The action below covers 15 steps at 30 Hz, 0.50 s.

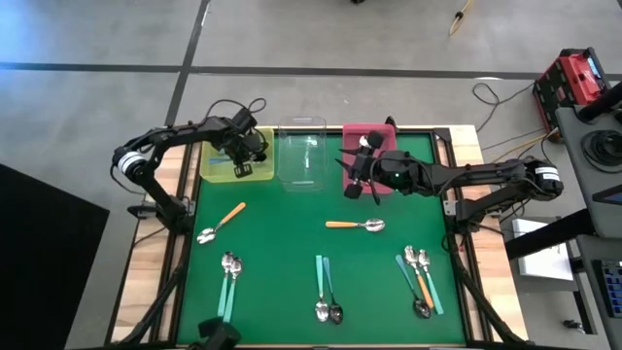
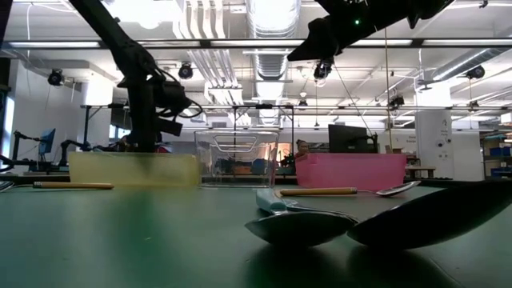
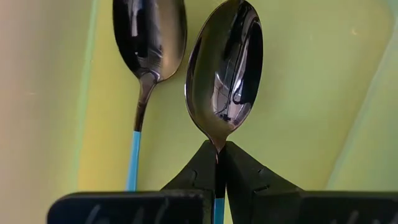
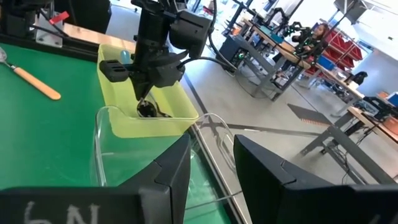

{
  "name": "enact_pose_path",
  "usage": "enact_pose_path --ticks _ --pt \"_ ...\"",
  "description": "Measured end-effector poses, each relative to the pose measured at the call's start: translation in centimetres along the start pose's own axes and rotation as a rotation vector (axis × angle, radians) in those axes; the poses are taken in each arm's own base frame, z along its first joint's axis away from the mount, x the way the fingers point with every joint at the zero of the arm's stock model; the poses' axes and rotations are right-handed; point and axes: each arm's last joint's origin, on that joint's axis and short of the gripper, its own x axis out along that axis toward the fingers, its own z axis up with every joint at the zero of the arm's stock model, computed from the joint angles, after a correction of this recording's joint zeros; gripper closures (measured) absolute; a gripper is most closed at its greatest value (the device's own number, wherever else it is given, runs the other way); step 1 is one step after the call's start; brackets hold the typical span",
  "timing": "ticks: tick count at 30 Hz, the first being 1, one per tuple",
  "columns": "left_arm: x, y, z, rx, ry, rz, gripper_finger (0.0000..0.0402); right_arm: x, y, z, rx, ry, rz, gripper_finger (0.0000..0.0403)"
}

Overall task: Sort silverware by color (type)
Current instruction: Put the blue spoon into the yellow bin

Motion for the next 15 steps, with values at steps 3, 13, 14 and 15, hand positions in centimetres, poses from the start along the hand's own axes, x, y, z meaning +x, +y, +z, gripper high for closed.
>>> enact_pose_path --ticks 3,13,14,15 --pt "0.0 0.3 0.0 -0.007 -0.013 0.005 0.0401 0.0 0.0 0.0 0.000 0.000 0.000 0.0289" --pt "0.0 1.2 -0.5 -0.033 -0.079 -0.066 0.0401 0.0 -0.1 0.0 0.001 0.002 -0.003 0.0289" --pt "0.0 1.3 -0.6 -0.030 -0.085 -0.072 0.0401 0.0 -0.1 0.0 0.001 0.002 -0.003 0.0289" --pt "0.0 1.3 -0.6 -0.026 -0.094 -0.083 0.0401 0.0 -0.1 0.0 0.001 0.002 -0.003 0.0289"
